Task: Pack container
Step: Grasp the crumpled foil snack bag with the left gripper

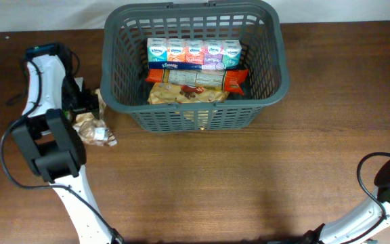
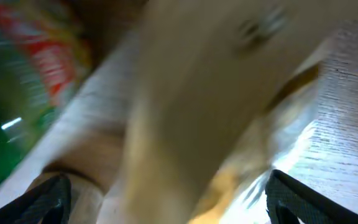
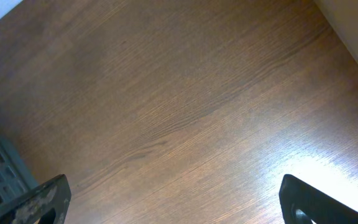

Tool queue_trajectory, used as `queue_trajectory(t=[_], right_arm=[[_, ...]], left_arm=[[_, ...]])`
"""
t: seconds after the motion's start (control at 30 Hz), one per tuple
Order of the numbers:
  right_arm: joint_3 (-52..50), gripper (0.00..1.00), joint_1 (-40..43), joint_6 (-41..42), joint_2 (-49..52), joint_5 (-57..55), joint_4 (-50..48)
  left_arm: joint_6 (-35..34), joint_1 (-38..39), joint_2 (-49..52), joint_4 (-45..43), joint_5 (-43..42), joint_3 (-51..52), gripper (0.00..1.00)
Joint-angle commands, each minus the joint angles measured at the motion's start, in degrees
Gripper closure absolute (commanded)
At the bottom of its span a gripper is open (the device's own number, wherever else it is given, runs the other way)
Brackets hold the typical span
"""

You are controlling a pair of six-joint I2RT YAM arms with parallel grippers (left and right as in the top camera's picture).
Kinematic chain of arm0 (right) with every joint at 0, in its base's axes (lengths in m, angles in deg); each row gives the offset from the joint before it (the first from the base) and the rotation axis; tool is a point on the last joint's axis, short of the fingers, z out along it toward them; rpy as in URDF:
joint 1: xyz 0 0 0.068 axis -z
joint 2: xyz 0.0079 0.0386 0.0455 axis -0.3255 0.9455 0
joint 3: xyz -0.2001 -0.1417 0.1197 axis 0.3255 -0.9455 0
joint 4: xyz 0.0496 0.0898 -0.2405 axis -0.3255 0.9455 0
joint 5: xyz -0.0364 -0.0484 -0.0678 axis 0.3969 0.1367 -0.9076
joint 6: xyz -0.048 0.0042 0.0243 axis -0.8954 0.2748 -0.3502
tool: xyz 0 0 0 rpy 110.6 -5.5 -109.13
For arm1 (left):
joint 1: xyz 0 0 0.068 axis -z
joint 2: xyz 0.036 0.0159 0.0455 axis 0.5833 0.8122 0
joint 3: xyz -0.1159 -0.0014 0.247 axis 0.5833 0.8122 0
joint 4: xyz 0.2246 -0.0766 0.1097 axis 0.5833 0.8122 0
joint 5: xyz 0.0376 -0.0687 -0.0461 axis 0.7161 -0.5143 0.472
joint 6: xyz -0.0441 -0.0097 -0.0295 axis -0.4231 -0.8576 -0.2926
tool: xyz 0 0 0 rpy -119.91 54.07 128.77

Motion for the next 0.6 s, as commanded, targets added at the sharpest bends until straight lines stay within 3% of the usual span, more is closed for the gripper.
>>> queue_trajectory(t=[0.0, 0.13, 0.2, 0.23, 0.27, 0.3, 0.47, 0.57], right_arm=[[-0.42, 0.01, -0.13, 0.09, -0.76, 0.74, 0.15], [-0.42, 0.01, -0.13, 0.09, -0.76, 0.74, 0.15], [-0.42, 0.02, -0.13, 0.09, -0.76, 0.74, 0.17], [-0.42, 0.01, -0.13, 0.09, -0.76, 0.74, 0.17], [-0.42, 0.01, -0.13, 0.09, -0.76, 0.74, 0.17], [-0.42, 0.01, -0.13, 0.11, -0.76, 0.74, 0.17], [-0.42, 0.01, -0.13, 0.09, -0.76, 0.74, 0.17], [-0.42, 0.01, -0.13, 0.11, -0.76, 0.74, 0.17]], left_arm=[[2.95, 1.75, 2.99, -1.22, 0.26, 0.07, 0.18], [2.95, 2.60, 4.94, -2.45, 0.26, 0.17, 0.20], [2.93, 2.60, 5.18, -2.84, 0.26, 0.22, 0.33], [2.93, 2.60, 5.18, -2.86, 0.24, 0.22, 0.54], [2.91, 2.60, 5.16, -2.73, 0.24, 0.22, 0.85], [2.91, 2.60, 5.14, -2.19, 0.26, 0.09, 0.98], [2.91, 2.34, 4.46, 5.90, 0.28, -8.33, 0.98], [2.49, 2.32, 3.02, 11.41, 0.31, -23.87, 0.98]])
